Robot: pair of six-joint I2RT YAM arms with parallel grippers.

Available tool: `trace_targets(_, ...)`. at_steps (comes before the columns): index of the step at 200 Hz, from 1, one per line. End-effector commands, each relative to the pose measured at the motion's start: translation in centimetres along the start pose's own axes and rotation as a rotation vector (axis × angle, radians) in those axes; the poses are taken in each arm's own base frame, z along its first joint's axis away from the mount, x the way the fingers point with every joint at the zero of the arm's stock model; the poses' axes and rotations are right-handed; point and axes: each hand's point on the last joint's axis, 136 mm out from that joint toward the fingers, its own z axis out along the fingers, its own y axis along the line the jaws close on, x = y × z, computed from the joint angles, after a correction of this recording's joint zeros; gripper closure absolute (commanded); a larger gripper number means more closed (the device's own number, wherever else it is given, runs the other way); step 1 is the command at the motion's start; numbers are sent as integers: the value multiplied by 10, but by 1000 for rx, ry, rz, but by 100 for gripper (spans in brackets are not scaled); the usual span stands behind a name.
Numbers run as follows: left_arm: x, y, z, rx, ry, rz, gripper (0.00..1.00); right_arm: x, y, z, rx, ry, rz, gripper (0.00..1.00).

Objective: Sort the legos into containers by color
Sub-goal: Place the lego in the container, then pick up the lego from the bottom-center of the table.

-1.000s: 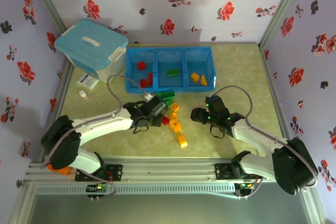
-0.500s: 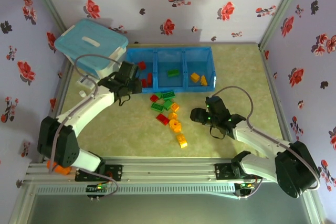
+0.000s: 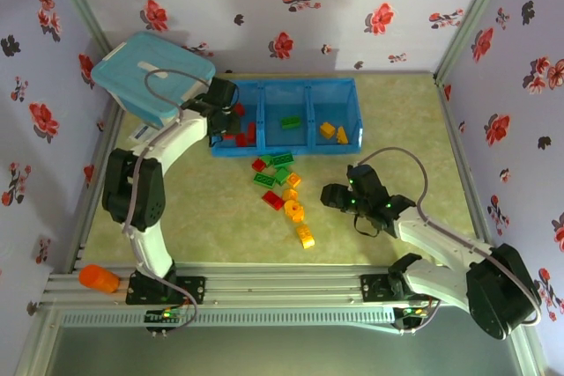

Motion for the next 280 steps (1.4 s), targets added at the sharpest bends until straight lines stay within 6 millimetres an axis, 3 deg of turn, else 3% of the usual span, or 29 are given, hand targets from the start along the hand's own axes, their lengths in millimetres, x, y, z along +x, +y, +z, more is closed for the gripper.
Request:
trace_targets(1,-6,-1,6,-5,27,40,69,4,-5,-2,24,0,6,34)
trace_targets(16,-8,-1,9,-10,34,40,53,4,-5,-3,24,3,2,34)
trace_targets(27,-11,-2,5,-8,29,39,35,4,-5,-4,26,3,1,34)
trace_targets(42,-16,-3,-4,2,7,33,31,4,-5,-5,26,0,0,34)
trace_targets(83,-18,-9,-39,44,-73,30,31,2,1,-5,37,4,-43,33)
trace_targets(130,6,-27,-82,193,-260,82,32,9,23,-2,66,39,-204,29)
trace_targets(206,70,0,-103,230,-258,-5,34,32,70,17,79,183,-465,26)
trace_targets(235,100,8,-102,231,-225,-25,35,40,82,24,102,249,-551,26)
trace_targets(280,141,22,-90,217,-163,-56,35,57,82,42,182,330,-624,25)
